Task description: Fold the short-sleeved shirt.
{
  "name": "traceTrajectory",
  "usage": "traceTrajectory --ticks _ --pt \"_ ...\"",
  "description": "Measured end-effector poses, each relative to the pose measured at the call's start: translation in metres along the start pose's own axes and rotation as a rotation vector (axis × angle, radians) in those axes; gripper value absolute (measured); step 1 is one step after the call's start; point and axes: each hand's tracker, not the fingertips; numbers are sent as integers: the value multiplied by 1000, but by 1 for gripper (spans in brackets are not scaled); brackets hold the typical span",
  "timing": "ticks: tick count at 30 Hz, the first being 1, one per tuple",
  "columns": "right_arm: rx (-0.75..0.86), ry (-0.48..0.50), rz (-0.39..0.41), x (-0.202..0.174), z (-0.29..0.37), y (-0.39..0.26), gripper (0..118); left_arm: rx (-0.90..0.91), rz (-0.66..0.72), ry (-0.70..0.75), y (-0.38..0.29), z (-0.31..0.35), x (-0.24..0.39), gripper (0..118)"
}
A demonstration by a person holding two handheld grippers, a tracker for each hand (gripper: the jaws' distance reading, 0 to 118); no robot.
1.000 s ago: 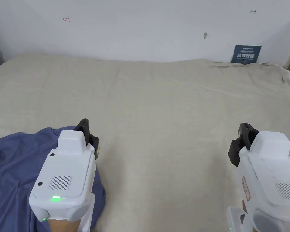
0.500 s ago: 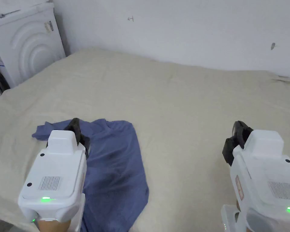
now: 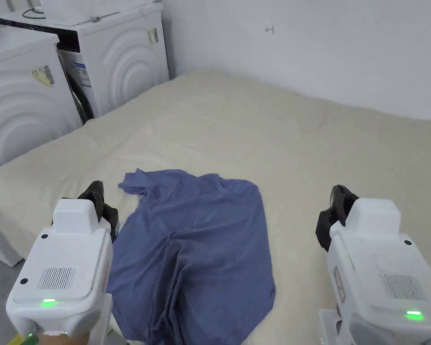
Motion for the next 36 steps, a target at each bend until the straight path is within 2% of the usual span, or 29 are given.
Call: traceTrajectory --ticks 8,16,24,30,31,33,34,35,36 --pt "-12 13 -5 -4 -3 -2 0 -36 2 -1 -7 -5 -5 0" --pt "-19 -23 -2 14 -6 -3 0 -119 29 -97 -2 -38 13 0" --pt "-34 -62 7 31 -13 -7 0 -373 95 -278 -8 -111 46 0" --pt "-55 -84 9 42 -18 -14 0 -704 129 -349 -44 -177 73 5" --pt "-59 -89 10 43 -19 -15 0 -765 132 -356 -52 -187 77 9" --pt "-68 -99 13 48 -21 -18 0 -877 128 -380 -73 -208 85 32" --pt "-74 -102 13 49 -22 -19 0 -900 106 -385 -80 -214 89 49" --pt "-81 -106 14 52 -23 -21 0 -924 75 -380 -89 -219 94 75" --pt "-88 -114 15 54 -24 -22 0 -942 49 -377 -88 -212 100 88"
